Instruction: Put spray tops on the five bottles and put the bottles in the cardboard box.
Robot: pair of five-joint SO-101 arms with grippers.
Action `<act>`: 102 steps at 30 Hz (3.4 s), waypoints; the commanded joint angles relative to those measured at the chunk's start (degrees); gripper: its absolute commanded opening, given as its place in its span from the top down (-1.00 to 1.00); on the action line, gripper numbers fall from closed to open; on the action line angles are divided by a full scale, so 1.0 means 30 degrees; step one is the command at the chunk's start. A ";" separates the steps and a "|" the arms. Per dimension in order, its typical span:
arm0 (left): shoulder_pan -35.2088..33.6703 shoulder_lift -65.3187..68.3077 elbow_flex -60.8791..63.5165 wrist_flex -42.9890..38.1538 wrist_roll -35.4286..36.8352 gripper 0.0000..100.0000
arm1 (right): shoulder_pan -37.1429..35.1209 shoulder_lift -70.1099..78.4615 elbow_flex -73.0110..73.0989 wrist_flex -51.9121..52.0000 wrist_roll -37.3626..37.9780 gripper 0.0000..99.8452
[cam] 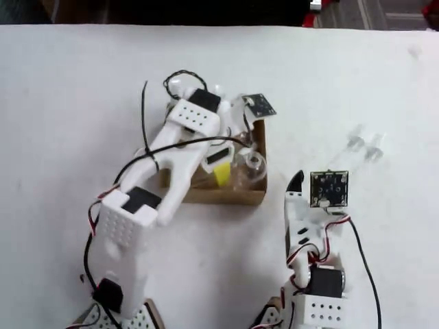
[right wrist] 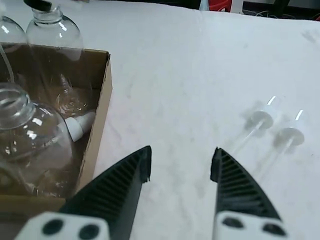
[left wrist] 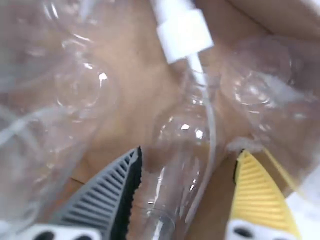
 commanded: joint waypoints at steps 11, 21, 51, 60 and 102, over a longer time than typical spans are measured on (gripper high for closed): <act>-0.0015 -0.0044 -0.0557 -0.0703 -0.0234 0.57 | -0.0161 -0.0132 0.0029 -0.0044 0.0264 0.65; -0.0015 -0.0249 -0.0674 -0.0498 -0.0176 0.73 | -0.0161 -0.0132 0.0029 -0.0044 0.0293 0.65; 0.0484 0.1070 -0.3370 0.2139 -0.0029 0.47 | -0.0161 -0.0132 0.0059 -0.0015 0.0293 0.65; 0.0601 0.1070 -0.1114 -0.0440 0.0205 0.46 | -0.0161 -0.0132 0.0059 -0.0015 0.0293 0.65; 0.1245 0.0835 -0.7121 0.4249 0.0088 0.96 | -0.0161 -0.0132 0.0088 -0.0015 0.0293 0.65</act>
